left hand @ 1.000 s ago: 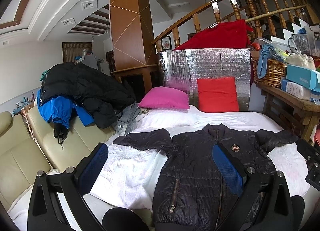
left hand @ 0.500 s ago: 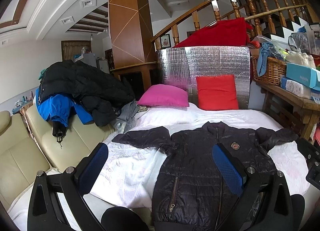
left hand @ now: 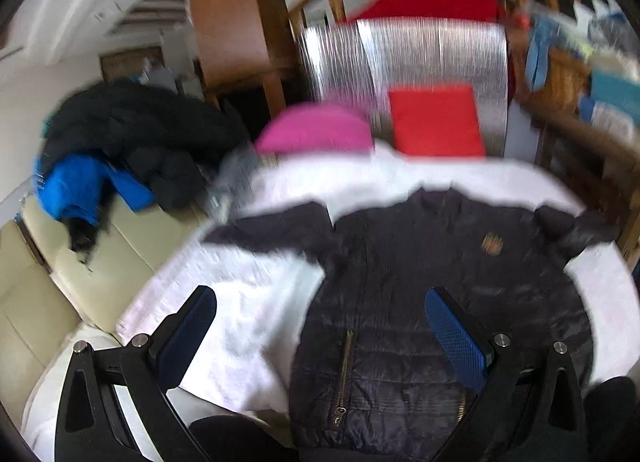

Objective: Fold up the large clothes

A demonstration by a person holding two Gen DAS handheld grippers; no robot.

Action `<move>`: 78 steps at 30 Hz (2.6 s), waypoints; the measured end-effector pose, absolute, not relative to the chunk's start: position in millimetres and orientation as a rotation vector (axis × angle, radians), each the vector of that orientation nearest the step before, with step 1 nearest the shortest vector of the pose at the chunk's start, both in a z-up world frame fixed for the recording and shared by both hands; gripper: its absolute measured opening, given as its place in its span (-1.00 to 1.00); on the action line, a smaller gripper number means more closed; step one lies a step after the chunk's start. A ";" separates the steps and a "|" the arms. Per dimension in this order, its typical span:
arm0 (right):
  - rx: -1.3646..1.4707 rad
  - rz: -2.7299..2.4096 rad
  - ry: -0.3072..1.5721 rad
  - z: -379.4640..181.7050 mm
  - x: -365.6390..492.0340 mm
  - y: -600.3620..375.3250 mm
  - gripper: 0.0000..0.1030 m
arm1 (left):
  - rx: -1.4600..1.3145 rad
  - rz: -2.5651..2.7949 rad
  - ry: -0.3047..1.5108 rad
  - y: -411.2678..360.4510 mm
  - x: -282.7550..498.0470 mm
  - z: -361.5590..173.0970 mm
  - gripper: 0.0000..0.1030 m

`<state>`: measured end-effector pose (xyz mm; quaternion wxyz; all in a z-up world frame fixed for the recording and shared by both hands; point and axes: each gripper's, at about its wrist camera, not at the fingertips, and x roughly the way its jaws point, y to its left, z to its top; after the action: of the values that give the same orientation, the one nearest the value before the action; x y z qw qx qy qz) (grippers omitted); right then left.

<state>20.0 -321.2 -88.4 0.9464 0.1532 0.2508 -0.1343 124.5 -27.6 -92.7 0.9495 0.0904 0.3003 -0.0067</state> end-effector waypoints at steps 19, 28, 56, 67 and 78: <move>1.293 -0.522 0.390 -310.6 165.1 -729.6 1.00 | 0.251 -0.025 0.960 -113.5 348.2 -282.8 1.00; 1.361 -0.660 0.276 -342.4 194.1 -793.1 0.10 | 0.096 -0.033 0.987 -99.6 350.0 -291.0 1.00; 0.889 0.150 0.449 -195.3 281.7 -408.6 -0.64 | 0.064 -0.012 0.740 -26.7 330.3 -204.7 1.00; 0.976 0.429 0.912 -273.3 350.3 -318.4 0.58 | -0.038 -0.097 0.764 -14.6 345.7 -207.9 1.00; 0.938 0.180 0.676 -205.7 313.9 -408.8 0.64 | -0.178 -0.303 0.862 -38.8 356.0 -219.1 1.00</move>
<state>313.9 -408.8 -205.7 0.8337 0.4428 0.3189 0.0850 356.0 -38.8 -219.1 0.8935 -0.0860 0.4157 -0.1462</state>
